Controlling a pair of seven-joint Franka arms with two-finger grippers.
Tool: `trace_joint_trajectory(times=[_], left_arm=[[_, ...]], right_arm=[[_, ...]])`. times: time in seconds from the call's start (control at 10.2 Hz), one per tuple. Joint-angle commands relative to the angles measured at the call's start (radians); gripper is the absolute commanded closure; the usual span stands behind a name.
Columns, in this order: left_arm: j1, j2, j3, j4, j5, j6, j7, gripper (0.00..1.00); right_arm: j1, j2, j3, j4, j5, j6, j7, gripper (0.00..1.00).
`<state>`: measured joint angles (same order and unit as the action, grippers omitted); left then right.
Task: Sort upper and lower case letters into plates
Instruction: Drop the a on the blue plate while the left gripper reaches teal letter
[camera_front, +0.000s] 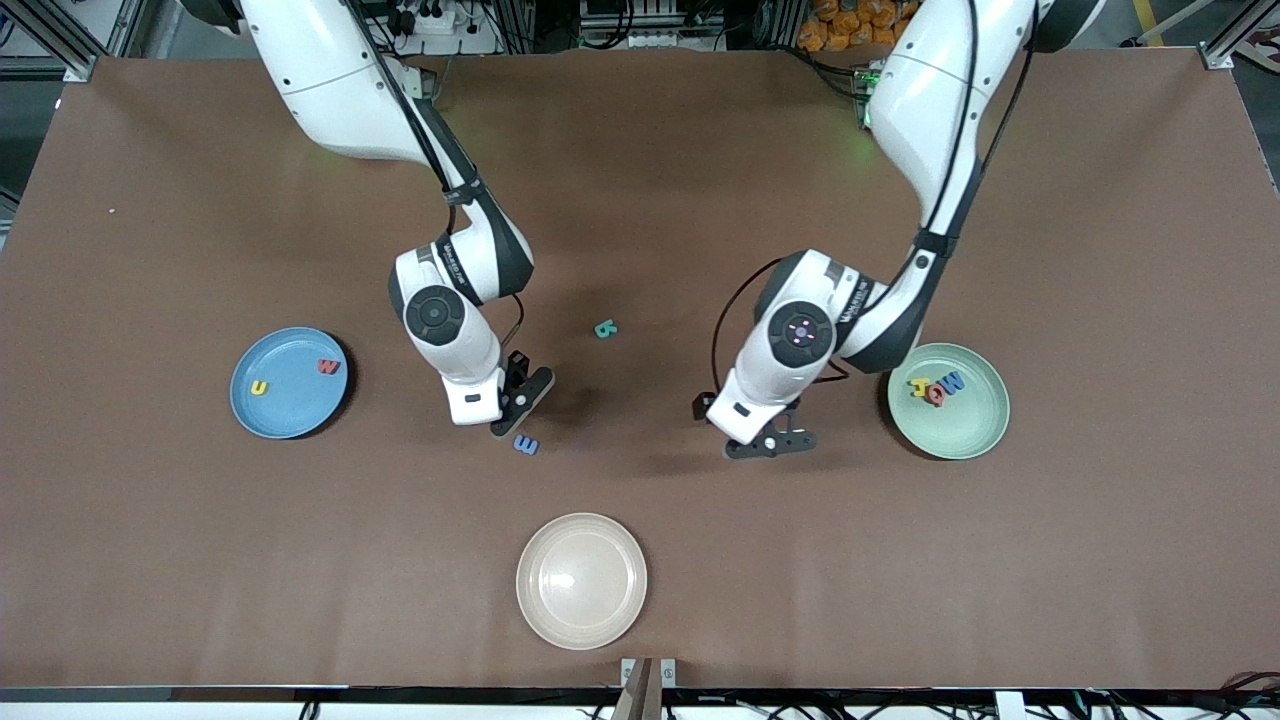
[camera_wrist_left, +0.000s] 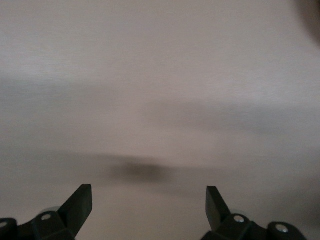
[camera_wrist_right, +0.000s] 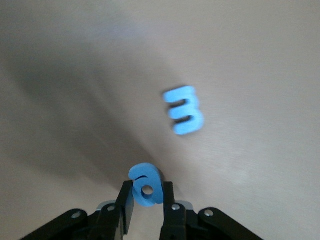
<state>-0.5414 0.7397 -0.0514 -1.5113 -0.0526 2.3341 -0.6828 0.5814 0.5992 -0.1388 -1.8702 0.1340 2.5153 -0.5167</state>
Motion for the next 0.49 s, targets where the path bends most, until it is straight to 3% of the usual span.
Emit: trace_joint_trajectory(times=[0.0,0.39], left_arm=[[-0.066,0.05,0.015,0.043,-0.017,0.065,-0.07,0.0],[-0.207,0.061,0.019,0.042,0.106,0.11,-0.11,0.0]], right_arm=[[-0.041,-0.067,-0.053,-0.026,-0.001,-0.007,0.001,1.0],[-0.092,-0.104,-0.18,-0.035,-0.007,-0.172,0.017,1.0]])
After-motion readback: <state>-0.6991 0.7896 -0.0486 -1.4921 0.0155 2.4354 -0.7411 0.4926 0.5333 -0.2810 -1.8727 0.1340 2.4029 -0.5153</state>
